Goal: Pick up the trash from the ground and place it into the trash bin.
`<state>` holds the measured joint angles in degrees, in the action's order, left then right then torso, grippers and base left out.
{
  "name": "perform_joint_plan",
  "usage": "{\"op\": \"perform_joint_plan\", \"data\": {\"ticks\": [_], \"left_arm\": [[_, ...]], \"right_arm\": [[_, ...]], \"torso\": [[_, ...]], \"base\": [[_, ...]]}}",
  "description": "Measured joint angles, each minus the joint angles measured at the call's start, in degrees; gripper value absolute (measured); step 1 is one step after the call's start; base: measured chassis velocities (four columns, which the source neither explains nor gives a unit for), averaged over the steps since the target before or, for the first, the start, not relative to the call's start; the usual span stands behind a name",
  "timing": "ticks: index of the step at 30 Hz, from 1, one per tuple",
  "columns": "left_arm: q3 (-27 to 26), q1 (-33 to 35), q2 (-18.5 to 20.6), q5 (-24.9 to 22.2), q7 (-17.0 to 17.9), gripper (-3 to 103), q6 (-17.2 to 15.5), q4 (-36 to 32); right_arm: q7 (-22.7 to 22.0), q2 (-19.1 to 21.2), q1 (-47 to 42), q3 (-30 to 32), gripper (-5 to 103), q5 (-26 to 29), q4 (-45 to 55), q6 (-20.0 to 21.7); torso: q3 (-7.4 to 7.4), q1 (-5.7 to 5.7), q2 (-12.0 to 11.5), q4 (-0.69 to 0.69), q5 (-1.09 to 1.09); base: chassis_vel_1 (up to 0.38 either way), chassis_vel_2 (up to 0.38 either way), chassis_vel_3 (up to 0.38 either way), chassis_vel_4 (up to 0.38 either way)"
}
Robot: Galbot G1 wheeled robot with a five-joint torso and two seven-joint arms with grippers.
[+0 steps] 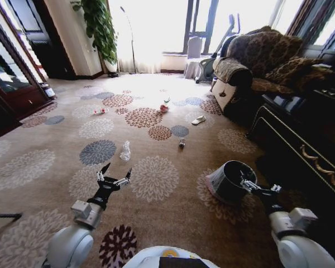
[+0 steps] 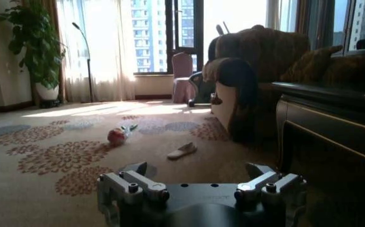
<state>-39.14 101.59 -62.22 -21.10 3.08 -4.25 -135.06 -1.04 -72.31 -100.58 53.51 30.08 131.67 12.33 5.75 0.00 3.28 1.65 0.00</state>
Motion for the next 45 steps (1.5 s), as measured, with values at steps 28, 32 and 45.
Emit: {"op": "perform_joint_plan", "data": {"ticks": [28, 32, 45], "left_arm": [[-0.2, 0.4, -0.4, 0.4, -0.1, 100, 1.0, 0.2], [0.0, 0.5, -0.6, 0.4, -0.1, 100, 1.1, 0.0], [0.0, 0.7, -1.0, 0.3, -0.3, 100, 1.5, 0.1]], "right_arm": [[0.1, -1.1, -0.6, 0.3, 100, -1.4, 0.6, 1.2], [0.0, -1.0, -0.8, 0.3, 100, -1.4, 0.7, 1.1], [0.0, -1.3, -0.9, 0.1, 100, -1.4, 0.8, 0.8]], "torso": [[0.00, 0.00, 0.0, 0.00, 0.00], [0.00, 0.00, 0.0, 0.00, 0.00], [0.00, 0.00, 0.0, 0.00, 0.00]], "base": [[0.000, 0.000, 0.000, 0.000], [0.000, 0.000, 0.000, 0.000], [0.000, 0.000, 0.000, 0.000]]}}
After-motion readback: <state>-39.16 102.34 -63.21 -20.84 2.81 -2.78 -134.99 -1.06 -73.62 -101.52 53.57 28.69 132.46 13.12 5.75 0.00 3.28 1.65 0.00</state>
